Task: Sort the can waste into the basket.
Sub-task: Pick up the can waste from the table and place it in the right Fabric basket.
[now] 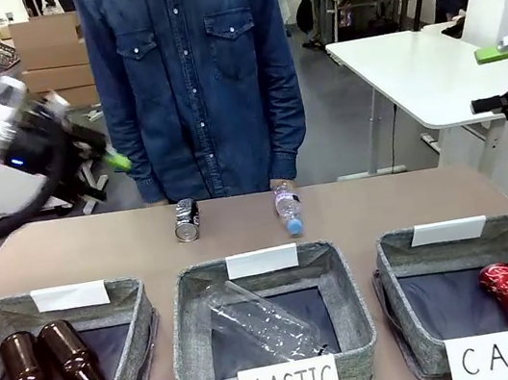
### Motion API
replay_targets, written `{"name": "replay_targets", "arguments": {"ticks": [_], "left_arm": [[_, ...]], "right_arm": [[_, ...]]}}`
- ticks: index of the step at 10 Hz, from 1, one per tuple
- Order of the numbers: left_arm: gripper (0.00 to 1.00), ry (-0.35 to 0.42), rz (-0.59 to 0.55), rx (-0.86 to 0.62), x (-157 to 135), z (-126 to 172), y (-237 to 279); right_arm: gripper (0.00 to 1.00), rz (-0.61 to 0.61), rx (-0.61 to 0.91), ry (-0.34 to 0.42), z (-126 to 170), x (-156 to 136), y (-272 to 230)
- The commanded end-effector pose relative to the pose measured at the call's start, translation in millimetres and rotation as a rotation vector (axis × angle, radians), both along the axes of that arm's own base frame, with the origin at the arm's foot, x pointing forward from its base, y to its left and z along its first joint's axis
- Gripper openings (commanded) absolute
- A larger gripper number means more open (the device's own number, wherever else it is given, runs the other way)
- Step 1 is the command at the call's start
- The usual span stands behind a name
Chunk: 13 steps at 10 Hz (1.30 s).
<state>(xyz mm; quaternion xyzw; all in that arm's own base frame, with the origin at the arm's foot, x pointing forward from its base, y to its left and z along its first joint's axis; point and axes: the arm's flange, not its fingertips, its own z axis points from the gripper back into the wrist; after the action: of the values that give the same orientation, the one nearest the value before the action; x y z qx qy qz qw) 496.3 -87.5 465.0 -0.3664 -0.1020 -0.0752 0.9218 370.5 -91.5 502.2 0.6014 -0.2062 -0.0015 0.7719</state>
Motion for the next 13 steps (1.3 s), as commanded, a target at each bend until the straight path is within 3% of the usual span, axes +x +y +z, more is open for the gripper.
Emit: {"name": "replay_targets", "arguments": {"ticks": [1,4,5,7,8,10,11,13], "left_arm": [[1.0,0.119,-0.019,0.232,26,-21,-24],[1.0,0.085,-0.005,0.276,45,-57,-76],[1.0,0.078,-0.024,0.267,26,-53,-58],[1.0,0.09,-0.031,0.279,34,-66,-76],[1.0,0.036,0.261,0.548,61,-94,-108],[1.0,0.054,0.267,0.611,100,-127,-141],[1.0,0.003,0.332,0.638,109,-130,-148],[1.0,0.035,0.343,0.656,122,-145,-154]], "right_arm": [[1.0,0.003,-0.002,-0.012,0,-2,0],[1.0,0.003,-0.002,-0.012,0,-2,0],[1.0,0.003,-0.002,-0.012,0,-2,0],[1.0,0.003,-0.002,-0.012,0,-2,0],[1.0,0.003,-0.002,-0.012,0,-2,0],[1.0,0.003,-0.002,-0.012,0,-2,0],[1.0,0.003,-0.002,-0.012,0,-2,0],[1.0,0.003,-0.002,-0.012,0,-2,0]]}}
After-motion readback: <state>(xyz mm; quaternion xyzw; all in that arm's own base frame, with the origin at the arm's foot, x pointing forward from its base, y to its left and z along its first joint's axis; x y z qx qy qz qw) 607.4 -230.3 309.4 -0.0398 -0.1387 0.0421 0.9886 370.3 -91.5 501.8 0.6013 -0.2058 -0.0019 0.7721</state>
